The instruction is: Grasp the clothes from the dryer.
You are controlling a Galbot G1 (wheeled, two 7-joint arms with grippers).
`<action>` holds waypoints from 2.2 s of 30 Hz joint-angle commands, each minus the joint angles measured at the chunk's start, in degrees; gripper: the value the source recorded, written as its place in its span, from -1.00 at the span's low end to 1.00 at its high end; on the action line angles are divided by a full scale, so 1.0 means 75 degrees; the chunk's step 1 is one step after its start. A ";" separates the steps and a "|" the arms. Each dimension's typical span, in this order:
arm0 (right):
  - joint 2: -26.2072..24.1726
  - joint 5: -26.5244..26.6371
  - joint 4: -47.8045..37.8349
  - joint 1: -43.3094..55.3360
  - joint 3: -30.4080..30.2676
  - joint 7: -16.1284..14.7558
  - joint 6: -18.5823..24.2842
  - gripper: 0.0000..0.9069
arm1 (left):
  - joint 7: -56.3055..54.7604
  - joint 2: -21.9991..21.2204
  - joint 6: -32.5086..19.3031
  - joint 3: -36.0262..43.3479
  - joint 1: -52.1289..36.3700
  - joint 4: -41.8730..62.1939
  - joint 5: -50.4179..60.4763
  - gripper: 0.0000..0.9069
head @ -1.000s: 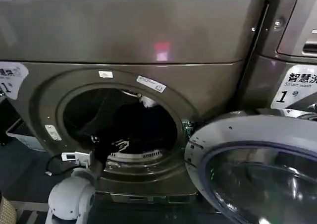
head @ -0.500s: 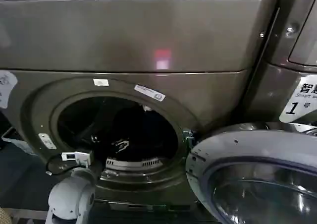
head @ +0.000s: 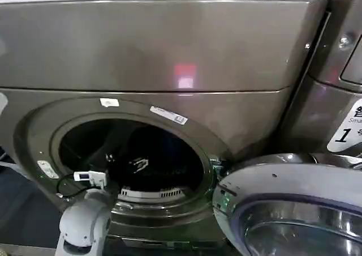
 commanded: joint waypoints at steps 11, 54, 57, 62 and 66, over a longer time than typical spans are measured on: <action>-0.0018 -0.0046 0.0074 -0.0016 -0.0120 -0.0032 0.0052 1.00 | 0.6800 0.0217 -0.6188 0.0113 -0.2077 0.2132 0.8127 1.00; 0.0105 -0.0339 0.0044 0.0367 -0.0610 -0.0160 0.0324 1.00 | 0.8517 0.0184 -0.6825 0.0180 -0.3505 0.5429 0.5469 1.00; 0.0081 -0.0343 0.0025 0.0378 -0.0617 -0.0157 0.0327 1.00 | 0.8504 0.0169 -0.6537 0.0180 -0.3486 0.5501 0.5233 1.00; 0.0042 -0.0354 0.0049 0.0371 -0.0645 -0.0151 0.0314 1.00 | 0.8497 0.0135 -0.6355 0.0207 -0.3522 0.5628 0.5006 1.00; 0.0052 -0.0360 0.0049 0.0397 -0.0688 -0.0156 0.0322 1.00 | 0.8387 0.0092 -0.6319 0.0193 -0.3611 0.5986 0.5266 1.00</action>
